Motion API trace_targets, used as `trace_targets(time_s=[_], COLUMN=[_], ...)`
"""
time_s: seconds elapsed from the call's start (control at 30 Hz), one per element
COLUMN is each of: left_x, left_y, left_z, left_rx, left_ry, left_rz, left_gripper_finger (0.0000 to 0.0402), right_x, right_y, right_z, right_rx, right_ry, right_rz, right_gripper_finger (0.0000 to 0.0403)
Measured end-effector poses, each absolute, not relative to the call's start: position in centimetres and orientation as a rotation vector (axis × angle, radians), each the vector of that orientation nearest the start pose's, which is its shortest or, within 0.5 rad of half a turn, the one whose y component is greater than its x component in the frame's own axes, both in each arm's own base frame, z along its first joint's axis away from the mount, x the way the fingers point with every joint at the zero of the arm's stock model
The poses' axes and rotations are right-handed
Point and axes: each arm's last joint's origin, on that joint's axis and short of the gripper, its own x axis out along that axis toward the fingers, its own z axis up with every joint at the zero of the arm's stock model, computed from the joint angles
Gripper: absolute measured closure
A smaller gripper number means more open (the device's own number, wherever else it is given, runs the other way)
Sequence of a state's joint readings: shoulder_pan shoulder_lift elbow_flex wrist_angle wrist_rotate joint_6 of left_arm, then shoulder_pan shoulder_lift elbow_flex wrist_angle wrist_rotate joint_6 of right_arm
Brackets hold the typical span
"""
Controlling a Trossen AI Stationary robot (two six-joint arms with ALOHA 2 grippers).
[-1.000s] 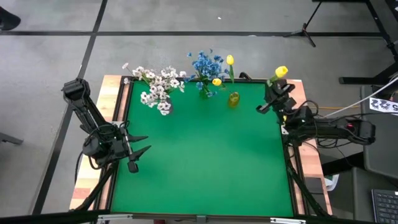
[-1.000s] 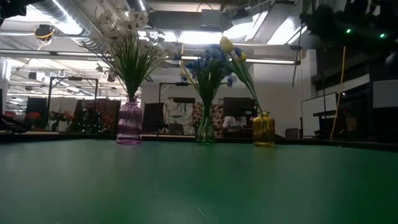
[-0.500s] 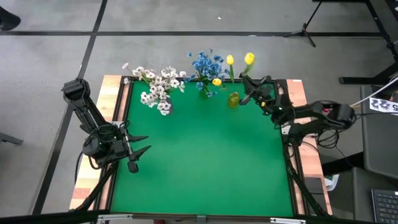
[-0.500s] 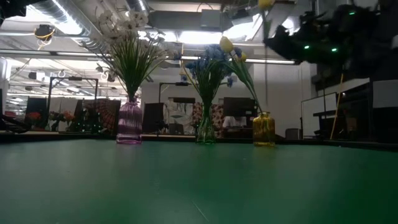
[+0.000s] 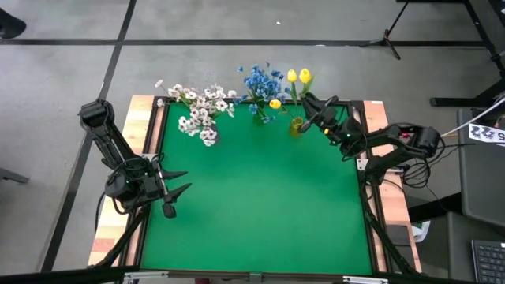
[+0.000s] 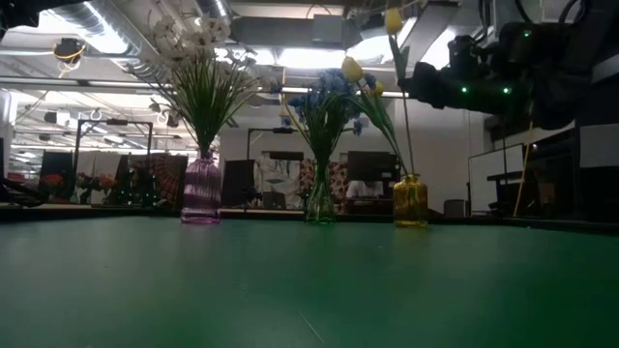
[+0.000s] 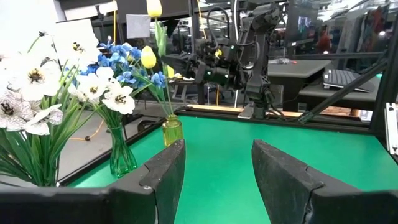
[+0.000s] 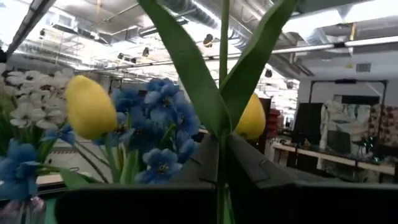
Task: Sort flowers into vase by color
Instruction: Put the yellow flower into the yellow vase
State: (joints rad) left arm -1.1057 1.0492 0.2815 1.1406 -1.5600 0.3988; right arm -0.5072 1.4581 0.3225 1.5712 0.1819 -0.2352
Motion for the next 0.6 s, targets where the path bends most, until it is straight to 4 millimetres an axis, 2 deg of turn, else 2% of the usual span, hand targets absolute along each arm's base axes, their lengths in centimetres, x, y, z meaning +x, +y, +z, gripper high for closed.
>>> trace_targets(time_s=[0.3,0.6], left_x=[10.2,10.2], left_y=[-13.9,-13.9], left_z=[23.0,23.0], left_rx=[0.017,0.011], left_ry=[0.0,-0.001], left_rz=[0.456,0.456], left_gripper_finger=[0.0219,0.0219], right_x=[19.8,19.2], right_y=[-12.5,-12.1], right_z=[20.8,19.7], right_rx=[-0.289,-0.275], right_ry=[-0.354,-0.312], right_rz=[-0.726,-0.73], right_gripper_finger=[0.0391,0.0391])
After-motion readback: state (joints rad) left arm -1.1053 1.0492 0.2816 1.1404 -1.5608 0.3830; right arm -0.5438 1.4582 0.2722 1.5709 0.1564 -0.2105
